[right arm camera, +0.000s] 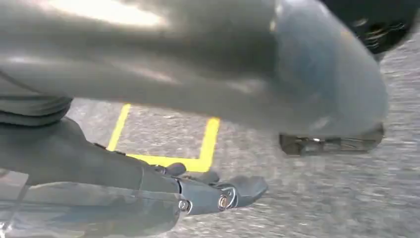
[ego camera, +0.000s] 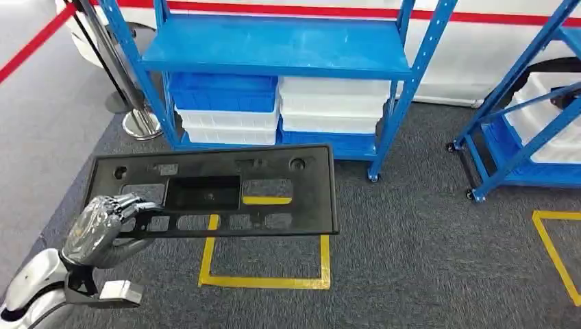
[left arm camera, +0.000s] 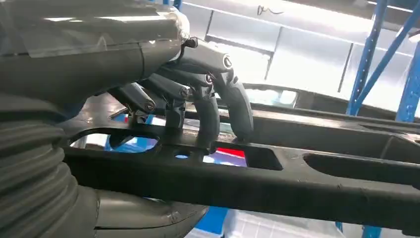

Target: Take the parts from the cabinet and place them on the table.

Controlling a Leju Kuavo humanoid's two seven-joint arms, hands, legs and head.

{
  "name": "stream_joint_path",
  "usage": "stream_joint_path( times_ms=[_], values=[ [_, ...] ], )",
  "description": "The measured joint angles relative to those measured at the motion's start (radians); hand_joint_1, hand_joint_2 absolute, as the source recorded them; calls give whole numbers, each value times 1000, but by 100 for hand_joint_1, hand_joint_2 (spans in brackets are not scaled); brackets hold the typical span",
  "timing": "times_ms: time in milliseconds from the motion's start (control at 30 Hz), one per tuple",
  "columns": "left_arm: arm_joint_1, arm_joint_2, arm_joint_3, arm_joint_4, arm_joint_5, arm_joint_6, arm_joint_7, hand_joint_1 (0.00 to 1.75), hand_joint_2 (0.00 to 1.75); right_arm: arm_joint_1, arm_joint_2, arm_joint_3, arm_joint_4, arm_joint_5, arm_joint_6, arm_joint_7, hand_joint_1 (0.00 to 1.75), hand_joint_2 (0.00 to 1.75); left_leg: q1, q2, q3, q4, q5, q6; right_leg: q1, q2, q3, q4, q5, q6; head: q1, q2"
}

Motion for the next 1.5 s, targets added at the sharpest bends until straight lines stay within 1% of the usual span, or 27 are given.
stream_joint_path(
  times_ms=[33,67,100,133,167,200,233,267,333,367,400,433,500,533,567,600,633,667,700,733,767,833,900,967,1033,1133,1500],
  values=[
    [1,0,0,0,0,0,0,175,175,0,0,0,0,0,0,0,0,0,0,-1,-21,1,15,-2,-3,0,-7,63,-17,4,-1,0],
    [3,0,0,0,0,0,0,175,175,-1,0,0,0,0,0,-1,0,0,0,0,-43,3,31,-5,-5,0,-4,104,-1,7,0,0],
    [6,-1,0,0,0,0,0,175,175,-2,0,-1,0,0,0,-1,0,0,2,0,-65,6,45,-10,-8,0,17,111,45,10,-1,0],
    [7,-1,0,0,0,0,0,175,175,-2,0,-1,0,-1,0,-2,0,0,3,0,-88,10,59,-15,-11,0,60,78,95,12,0,0],
    [7,-1,0,0,-1,0,-1,175,175,-3,0,-1,0,-1,0,-2,0,0,5,0,-107,15,70,-21,-15,0,123,11,115,12,0,0],
    [7,-1,1,0,-1,0,-1,175,175,-4,0,-1,0,-1,0,-2,0,0,6,0,-119,22,80,-26,-17,1,198,-79,93,11,0,0],
    [8,0,4,-1,-1,0,-1,175,175,-7,0,-1,0,0,0,-2,0,0,3,-1,-131,25,88,-34,-10,3,265,-184,38,10,0,0],
    [7,0,5,-1,-1,0,-1,175,175,-8,0,-2,0,-1,0,-2,0,0,4,0,-133,25,101,-41,-7,5,284,-229,17,2,-1,0],
    [7,0,5,-1,0,0,-2,175,175,-7,0,-4,0,-1,0,-3,0,0,7,1,-132,8,128,-56,2,4,269,-220,34,-10,-1,0],
    [9,0,5,-1,0,0,-2,175,175,-5,0,-6,0,-1,4,-3,0,0,9,1,-137,4,138,-63,-4,2,259,-225,51,-22,0,0],
    [12,0,5,0,0,0,-1,175,175,-7,0,-6,0,-1,5,-3,0,0,13,-2,-146,16,108,-66,-6,-3,247,-227,61,-32,-1,0],
    [14,1,5,0,5,0,-2,175,175,-7,0,-6,0,-1,8,-4,0,0,12,-2,-166,55,49,-66,-4,-4,232,-227,71,-42,0,0],
    [16,1,5,0,10,-5,-2,175,175,-4,0,-6,0,0,10,-5,0,0,11,-4,-202,191,-67,-70,0,-7,207,-227,93,-49,0,0],
    [15,1,5,0,10,-17,1,175,175,-3,0,-6,0,0,10,-5,0,0,12,-4,-216,269,-94,-72,4,-9,192,-226,105,-52,-1,0],
    [16,1,5,0,9,-36,10,175,175,-3,0,-6,0,0,10,-5,0,0,11,-4,-220,323,-84,-71,8,-9,176,-225,118,-53,-1,0],
    [17,1,2,3,4,-54,21,175,175,-3,0,-7,0,-1,10,-5,0,0,11,-4,-205,337,-47,-69,12,-9,159,-223,130,-53,-1,0],
    [17,1,1,6,0,-64,29,175,175,-3,0,-8,0,-1,10,-5,0,0,10,-4,-171,311,-5,-64,15,-9,143,-220,140,-53,-1,0],
    [17,1,1,8,-2,-70,37,175,175,-2,0,-8,0,-1,10,-6,0,0,7,-4,-119,253,21,-55,18,-8,131,-217,148,-51,-1,0],
    [16,1,2,8,-2,-73,42,175,175,-2,0,-8,0,-1,10,-6,0,0,0,-4,-50,168,19,-44,20,-8,122,-213,154,-50,-1,0],
    [13,4,3,8,-3,-74,44,175,175,-2,4,-8,0,-1,12,-7,0,0,-7,-2,20,68,-38,-26,21,-10,118,-209,159,-46,-1,0],
    [11,4,3,8,-4,-74,44,175,175,-2,3,-8,0,-2,12,-8,0,0,-8,-1,60,1,-64,-30,20,-12,116,-204,163,-41,0,0],
    [14,6,3,8,-3,-71,48,175,175,-1,3,-8,0,-2,14,-15,0,0,-17,-2,50,-2,-58,-21,13,-14,118,-210,177,-27,-1,0],
    [22,7,4,7,-3,-71,51,175,175,-2,2,-8,0,2,18,-26,0,0,-15,-3,51,-14,-53,-32,16,-14,116,-211,140,-46,-1,0],
    [31,6,4,5,-3,-71,53,175,175,3,1,-8,1,4,24,-32,0,0,-19,-3,46,-10,-50,-19,13,-13,116,-219,175,-22,-1,0],
    [37,6,4,5,-3,-72,53,175,175,4,1,-8,1,8,29,-36,0,0,-21,-3,37,-7,-38,-14,11,-12,111,-222,191,-25,0,0],
    [38,6,4,5,-4,-72,52,175,175,5,-1,-8,1,9,29,-37,0,0,-22,-2,27,-6,-31,-13,11,-10,102,-227,210,-20,0,0],
    [38,6,4,5,0,-72,48,175,175,9,-3,-8,1,10,29,-38,0,0,-23,-2,21,-6,-30,-11,11,-9,97,-229,213,-18,0,0]
  ],
)
